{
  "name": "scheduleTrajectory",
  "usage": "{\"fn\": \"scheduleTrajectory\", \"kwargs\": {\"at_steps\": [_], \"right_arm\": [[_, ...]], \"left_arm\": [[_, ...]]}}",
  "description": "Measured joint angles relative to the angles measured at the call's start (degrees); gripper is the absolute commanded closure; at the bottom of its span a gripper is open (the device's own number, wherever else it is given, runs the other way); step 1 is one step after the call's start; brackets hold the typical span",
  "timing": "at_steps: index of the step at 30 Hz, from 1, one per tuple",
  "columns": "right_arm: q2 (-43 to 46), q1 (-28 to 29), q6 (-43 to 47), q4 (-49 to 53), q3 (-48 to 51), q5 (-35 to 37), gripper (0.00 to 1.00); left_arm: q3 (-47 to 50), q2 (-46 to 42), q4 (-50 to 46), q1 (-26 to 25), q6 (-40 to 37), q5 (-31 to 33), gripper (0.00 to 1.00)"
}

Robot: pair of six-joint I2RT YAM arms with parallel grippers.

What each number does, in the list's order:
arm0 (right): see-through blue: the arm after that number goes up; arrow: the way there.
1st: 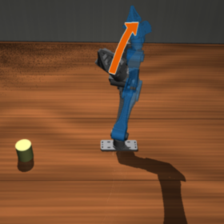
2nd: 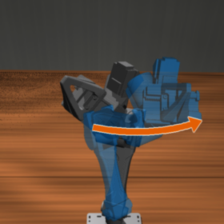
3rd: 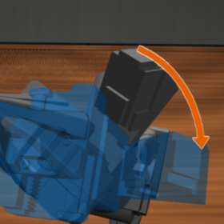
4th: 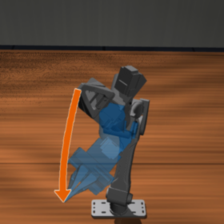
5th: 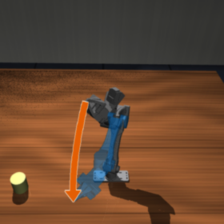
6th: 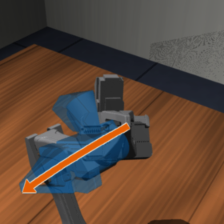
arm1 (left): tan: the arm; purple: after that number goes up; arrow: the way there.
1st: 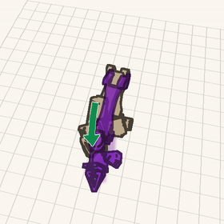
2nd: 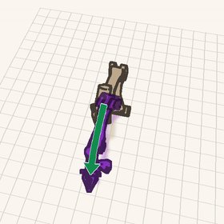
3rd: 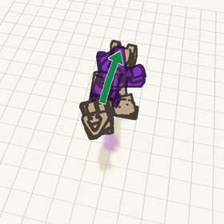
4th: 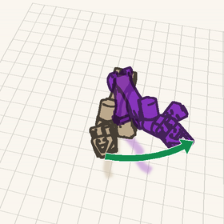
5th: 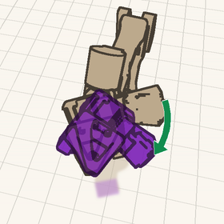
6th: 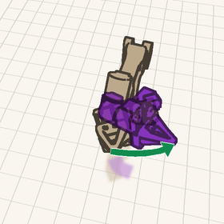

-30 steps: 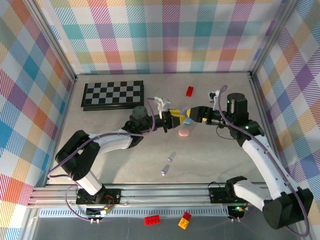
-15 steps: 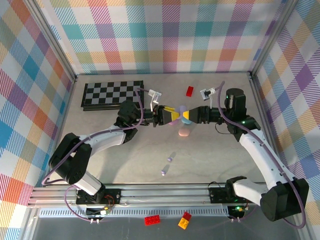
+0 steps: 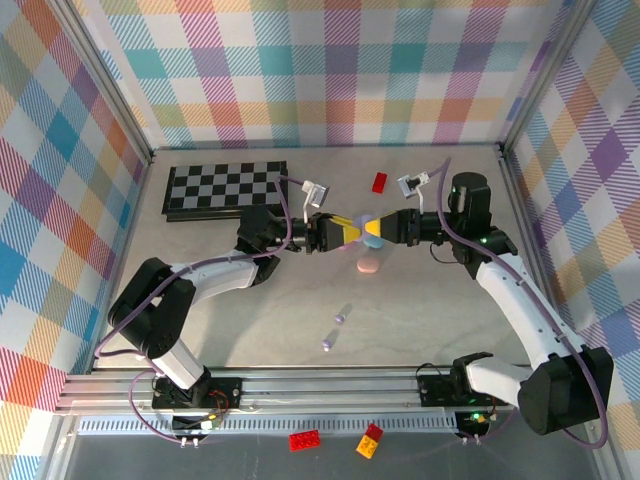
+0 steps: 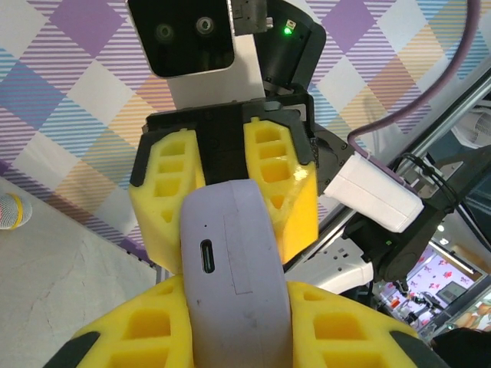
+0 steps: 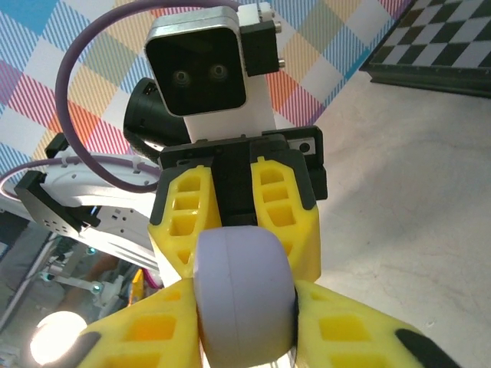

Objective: Insert wireless bluetooth earbuds into charging case

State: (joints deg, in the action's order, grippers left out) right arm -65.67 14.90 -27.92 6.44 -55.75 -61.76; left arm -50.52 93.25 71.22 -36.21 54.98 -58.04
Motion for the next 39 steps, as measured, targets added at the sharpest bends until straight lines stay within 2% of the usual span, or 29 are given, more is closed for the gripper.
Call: {"fn": "scheduleTrajectory", "kwargs": {"at_steps": [2, 5, 9, 10, 14, 19, 25, 31, 39], "right_arm": [[0.1, 0.0, 0.2, -0.1, -0.1, 0.1, 0.88], [0.5, 0.1, -0.9, -0.4, -0.1, 1.7, 0.89], [1.3, 0.1, -4.6, -0.7, -0.1, 6.3, 0.89], [1.4, 0.0, -6.3, -1.1, 0.0, 7.6, 0.89], [1.8, -0.3, -13.8, -3.5, 0.7, 10.8, 0.9], [1.6, -1.1, -25.0, -8.2, 2.3, 11.6, 0.91], [-0.2, -1.4, -39.6, -18.7, 5.2, 11.6, 0.93], [-3.3, -1.4, -51.1, -28.7, 6.4, 9.7, 0.93], [-3.3, -1.4, -55.5, -32.8, 6.4, 7.9, 0.94]], "left_arm": [[0.0, 0.0, 0.4, 0.0, 0.0, 0.2, 0.59], [0.0, 0.0, 1.1, -0.1, -1.5, 1.3, 0.36], [1.2, -0.3, 1.5, -0.1, -7.3, 4.9, 0.17], [2.1, -0.7, 1.5, -0.1, -9.6, 6.4, 0.16], [5.3, -2.5, 1.4, -0.1, -19.9, 12.1, 0.14], [6.9, -2.8, 1.6, -0.1, -33.3, 18.9, 0.21], [7.2, -2.0, 2.5, -0.6, -45.6, 22.4, 0.22], [7.0, -0.5, 2.5, -1.2, -51.7, 22.2, 0.24], [3.9, 2.3, 2.5, -1.3, -53.6, 22.2, 0.31]]}}
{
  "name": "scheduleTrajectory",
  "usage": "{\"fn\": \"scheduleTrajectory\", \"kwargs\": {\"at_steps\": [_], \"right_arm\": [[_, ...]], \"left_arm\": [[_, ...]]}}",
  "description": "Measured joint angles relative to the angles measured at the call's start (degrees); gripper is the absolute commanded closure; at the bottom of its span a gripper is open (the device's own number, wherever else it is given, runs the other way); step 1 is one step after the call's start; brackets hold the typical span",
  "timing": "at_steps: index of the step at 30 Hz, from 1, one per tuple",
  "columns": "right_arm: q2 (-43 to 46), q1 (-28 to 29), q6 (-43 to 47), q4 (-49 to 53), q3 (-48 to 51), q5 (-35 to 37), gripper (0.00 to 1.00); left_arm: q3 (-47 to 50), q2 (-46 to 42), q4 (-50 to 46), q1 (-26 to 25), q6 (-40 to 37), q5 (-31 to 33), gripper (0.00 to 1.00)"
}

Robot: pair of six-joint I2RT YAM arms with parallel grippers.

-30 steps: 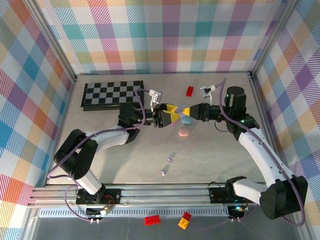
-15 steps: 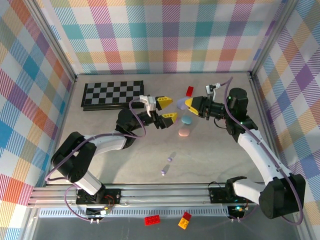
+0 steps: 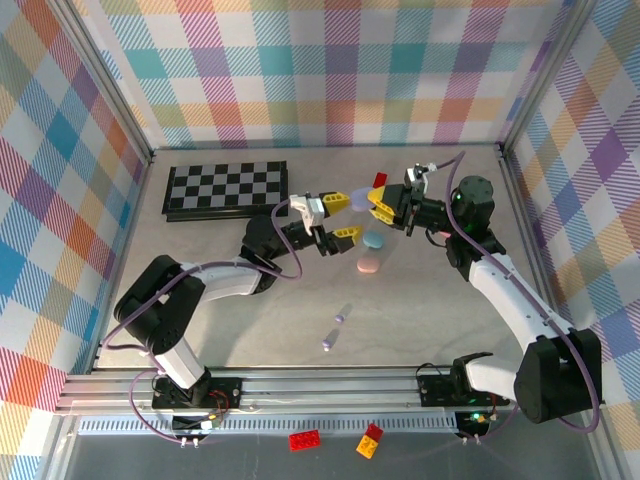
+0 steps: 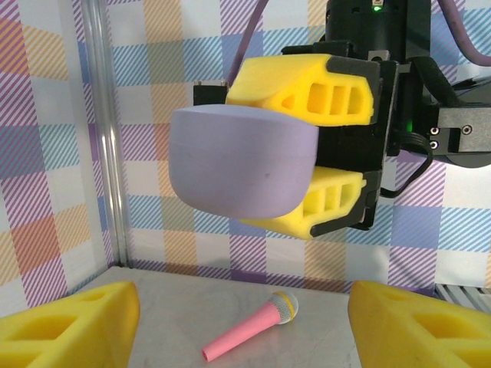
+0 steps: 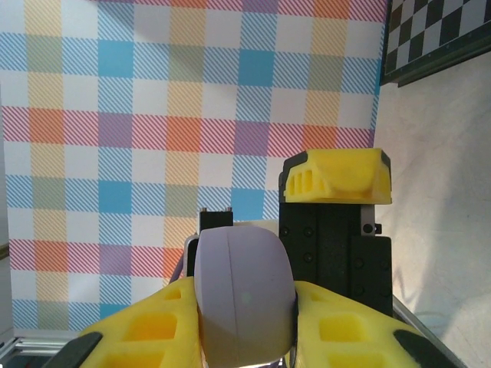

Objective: Insert wireless bluetooth earbuds into charging case

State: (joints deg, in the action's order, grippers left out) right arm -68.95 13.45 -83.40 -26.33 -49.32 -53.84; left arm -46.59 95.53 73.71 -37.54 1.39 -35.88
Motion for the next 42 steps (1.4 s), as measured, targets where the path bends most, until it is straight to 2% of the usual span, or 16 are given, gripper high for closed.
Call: {"fn": "scheduleTrajectory", "kwargs": {"at_steps": [20, 29, 42], "right_arm": [[-1.1, 0.0, 1.4, 1.4, 0.0, -0.5, 0.97], [-1.1, 0.0, 2.0, 2.0, 0.0, -1.3, 0.97], [-1.5, 0.0, 2.4, 2.1, 0.0, -1.7, 0.98]], "left_arm": [[-3.0, 0.6, -0.1, -1.1, -0.3, -0.6, 0.44], [-3.1, 0.6, -0.1, -1.1, 0.5, -0.1, 0.52], [-3.5, 1.3, -0.1, -1.1, 0.5, 0.0, 0.52]]}}
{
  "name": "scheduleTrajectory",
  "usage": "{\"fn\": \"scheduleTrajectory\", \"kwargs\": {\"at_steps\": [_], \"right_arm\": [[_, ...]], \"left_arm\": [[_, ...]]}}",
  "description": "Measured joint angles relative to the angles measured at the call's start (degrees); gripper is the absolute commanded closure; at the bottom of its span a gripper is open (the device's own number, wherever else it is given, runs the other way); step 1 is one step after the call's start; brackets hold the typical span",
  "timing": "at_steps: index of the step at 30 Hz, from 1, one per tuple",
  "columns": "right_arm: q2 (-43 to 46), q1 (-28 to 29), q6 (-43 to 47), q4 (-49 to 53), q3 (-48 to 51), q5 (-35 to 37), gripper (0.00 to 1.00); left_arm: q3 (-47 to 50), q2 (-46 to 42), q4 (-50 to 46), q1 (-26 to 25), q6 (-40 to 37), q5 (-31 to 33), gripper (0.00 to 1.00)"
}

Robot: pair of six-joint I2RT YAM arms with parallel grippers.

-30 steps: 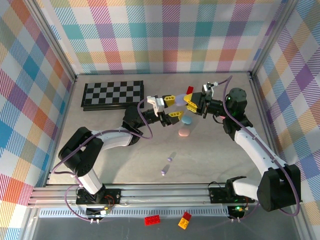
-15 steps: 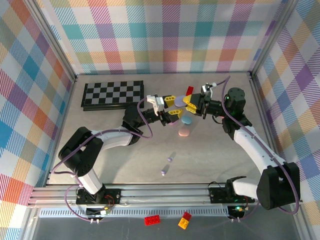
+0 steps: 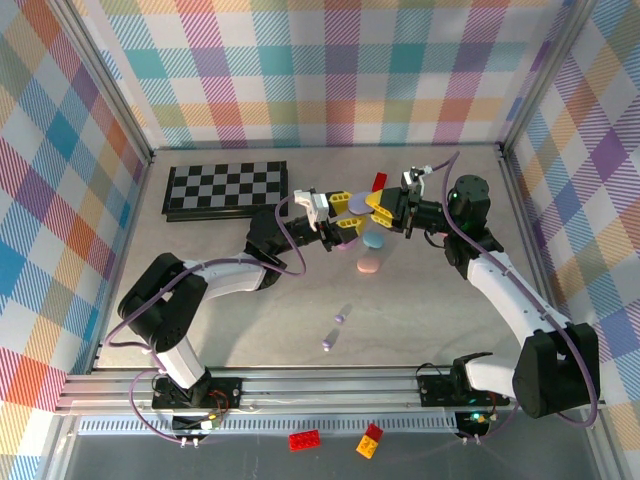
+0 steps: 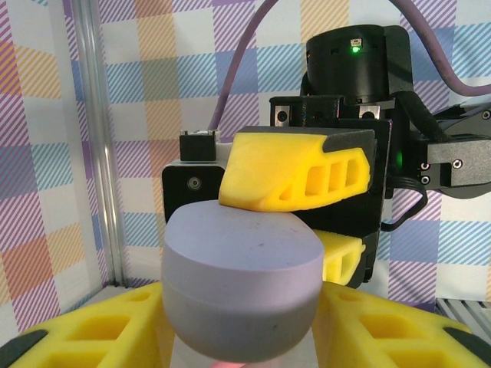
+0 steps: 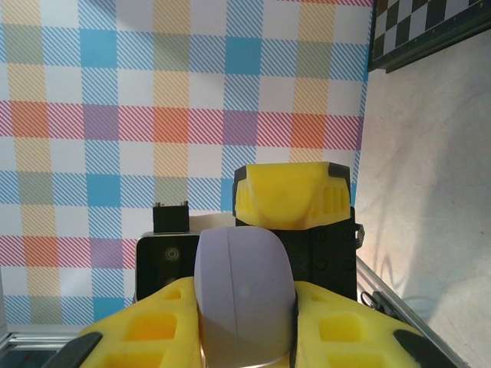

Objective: Insert wireless bluetooth earbuds into charging case

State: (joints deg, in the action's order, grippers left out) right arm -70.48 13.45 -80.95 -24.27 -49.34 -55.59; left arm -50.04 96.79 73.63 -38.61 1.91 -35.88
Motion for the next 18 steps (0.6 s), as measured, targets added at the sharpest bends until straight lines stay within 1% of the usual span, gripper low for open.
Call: {"fn": "scheduleTrajectory", "kwargs": {"at_steps": [11, 18], "right_arm": [[-0.3, 0.0, 0.4, 0.0, 0.0, -0.2, 0.98], [-0.5, 0.0, 0.4, 0.2, 0.0, -0.2, 0.98]], "left_arm": [[-0.9, 0.3, 0.0, 0.0, 0.2, 0.0, 0.53], [-1.6, 1.2, 0.0, 0.0, 0.6, -0.2, 0.56]]}}
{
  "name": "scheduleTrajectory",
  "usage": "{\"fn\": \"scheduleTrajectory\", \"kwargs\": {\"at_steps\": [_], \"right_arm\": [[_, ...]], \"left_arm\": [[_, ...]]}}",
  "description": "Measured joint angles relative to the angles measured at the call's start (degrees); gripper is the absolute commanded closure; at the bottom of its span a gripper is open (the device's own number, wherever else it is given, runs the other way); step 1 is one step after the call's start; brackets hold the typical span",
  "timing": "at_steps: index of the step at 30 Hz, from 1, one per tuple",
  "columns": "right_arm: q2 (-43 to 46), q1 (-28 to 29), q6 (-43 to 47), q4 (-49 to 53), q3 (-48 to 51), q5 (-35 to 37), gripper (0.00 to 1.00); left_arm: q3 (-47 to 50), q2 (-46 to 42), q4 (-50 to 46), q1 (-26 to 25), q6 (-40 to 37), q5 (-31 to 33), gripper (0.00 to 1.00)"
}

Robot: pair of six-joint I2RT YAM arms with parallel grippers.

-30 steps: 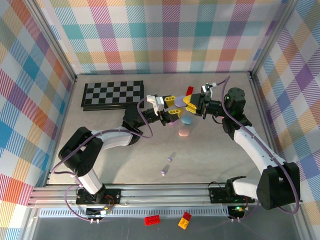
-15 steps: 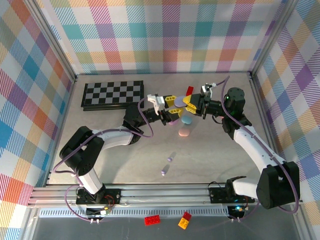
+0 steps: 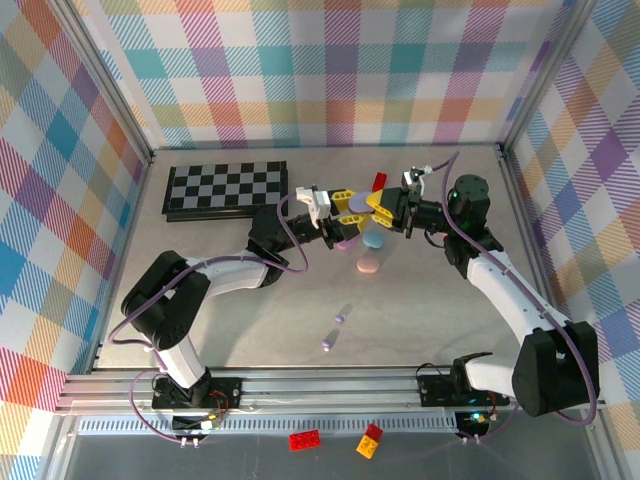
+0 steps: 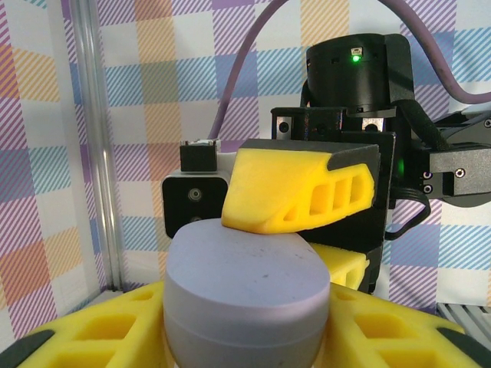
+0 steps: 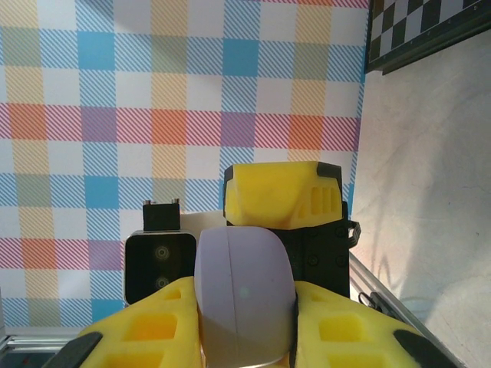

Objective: Insert wireless bluetooth earbuds into charging case

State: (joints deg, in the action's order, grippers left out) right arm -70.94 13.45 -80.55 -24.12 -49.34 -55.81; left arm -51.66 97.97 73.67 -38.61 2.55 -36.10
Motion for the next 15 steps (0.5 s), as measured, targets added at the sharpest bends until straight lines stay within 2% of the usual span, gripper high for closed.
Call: {"fn": "scheduleTrajectory", "kwargs": {"at_steps": [15], "right_arm": [[-0.6, 0.0, -0.9, -0.3, 0.0, -0.2, 0.97]], "left_arm": [[0.0, 0.5, 0.0, 0.0, 0.8, 0.0, 0.56]]}}
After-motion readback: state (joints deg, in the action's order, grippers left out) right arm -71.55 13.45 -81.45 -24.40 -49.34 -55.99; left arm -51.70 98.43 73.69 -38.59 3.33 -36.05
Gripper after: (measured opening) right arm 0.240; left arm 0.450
